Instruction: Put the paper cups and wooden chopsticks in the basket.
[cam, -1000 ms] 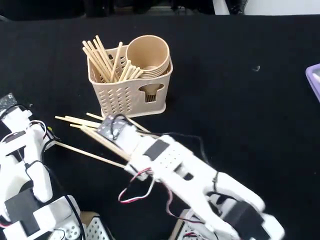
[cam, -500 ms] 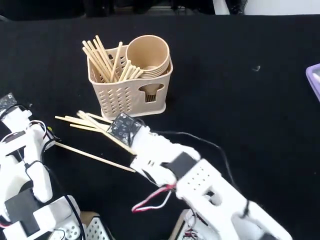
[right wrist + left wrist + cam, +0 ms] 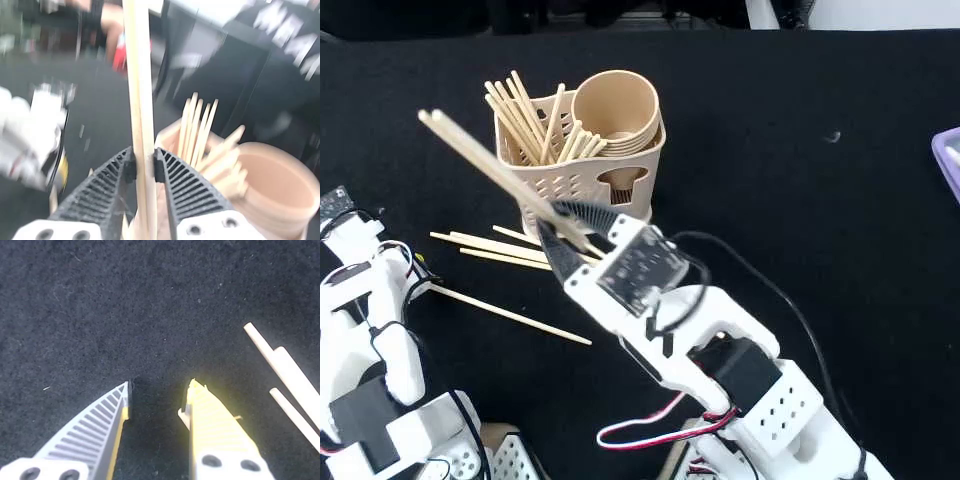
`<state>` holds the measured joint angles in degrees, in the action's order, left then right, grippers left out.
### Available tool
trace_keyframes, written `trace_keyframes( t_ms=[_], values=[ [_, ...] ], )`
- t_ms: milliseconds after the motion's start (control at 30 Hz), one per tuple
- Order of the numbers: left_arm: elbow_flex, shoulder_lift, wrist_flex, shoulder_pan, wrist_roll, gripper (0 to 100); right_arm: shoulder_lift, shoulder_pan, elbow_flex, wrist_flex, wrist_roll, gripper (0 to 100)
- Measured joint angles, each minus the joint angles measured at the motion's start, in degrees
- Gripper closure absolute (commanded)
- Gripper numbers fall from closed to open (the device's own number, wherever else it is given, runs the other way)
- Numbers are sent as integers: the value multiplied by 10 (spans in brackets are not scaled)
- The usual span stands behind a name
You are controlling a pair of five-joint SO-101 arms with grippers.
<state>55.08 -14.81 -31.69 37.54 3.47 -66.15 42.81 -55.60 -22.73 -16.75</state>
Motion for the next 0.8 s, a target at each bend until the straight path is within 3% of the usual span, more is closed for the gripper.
trace_keyframes(
  t_ms=[200,333,600,800],
  values=[
    [0,0,0,0,0,809,60,0,2,219,46,987],
    [0,0,0,0,0,809,168,-5,44,305,65,987],
    [0,0,0,0,0,809,421,-56,177,337,72,987],
    [0,0,0,0,0,809,492,-62,188,337,107,987]
  ],
)
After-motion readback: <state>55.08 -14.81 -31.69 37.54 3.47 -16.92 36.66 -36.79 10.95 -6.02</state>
